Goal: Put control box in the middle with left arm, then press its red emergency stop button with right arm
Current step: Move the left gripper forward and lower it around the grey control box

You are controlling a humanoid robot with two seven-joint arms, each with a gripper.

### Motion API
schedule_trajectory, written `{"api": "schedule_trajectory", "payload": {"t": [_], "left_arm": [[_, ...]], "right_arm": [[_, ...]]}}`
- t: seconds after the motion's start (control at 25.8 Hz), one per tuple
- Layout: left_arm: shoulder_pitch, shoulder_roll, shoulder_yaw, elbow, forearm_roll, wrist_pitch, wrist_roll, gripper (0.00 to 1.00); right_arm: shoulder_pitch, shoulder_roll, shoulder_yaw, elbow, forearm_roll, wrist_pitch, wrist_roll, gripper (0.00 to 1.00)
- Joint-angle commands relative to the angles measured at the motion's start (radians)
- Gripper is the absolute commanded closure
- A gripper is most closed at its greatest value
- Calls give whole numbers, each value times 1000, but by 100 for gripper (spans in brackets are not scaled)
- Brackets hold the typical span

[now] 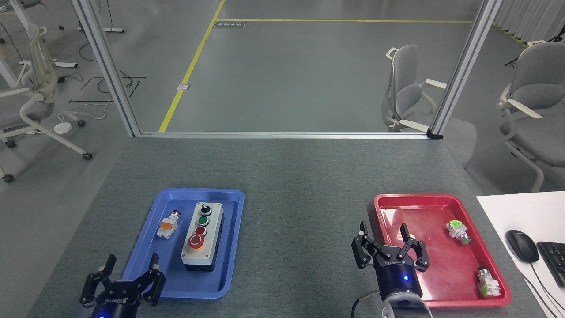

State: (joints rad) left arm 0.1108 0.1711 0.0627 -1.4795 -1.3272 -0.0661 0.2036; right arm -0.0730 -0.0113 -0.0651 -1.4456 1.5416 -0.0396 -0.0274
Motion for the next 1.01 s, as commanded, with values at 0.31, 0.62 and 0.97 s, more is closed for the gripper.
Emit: {"api": "schedule_trajectory", "payload": {"t": [0.31,0.62,0.97], "left_arm": [[-118,-84,-150,231,-13,91,-6,1],[-157,-97,-182,288,-13,121,-3,1],[-157,-111,-182,275,-18,121,3,1]], "right_arm": [[9,-12,10,-1,14,-31,7,2],[13,-21,45,-1,14,-6,4,3],[21,-21,56,-2,8,37,-28,3]]}}
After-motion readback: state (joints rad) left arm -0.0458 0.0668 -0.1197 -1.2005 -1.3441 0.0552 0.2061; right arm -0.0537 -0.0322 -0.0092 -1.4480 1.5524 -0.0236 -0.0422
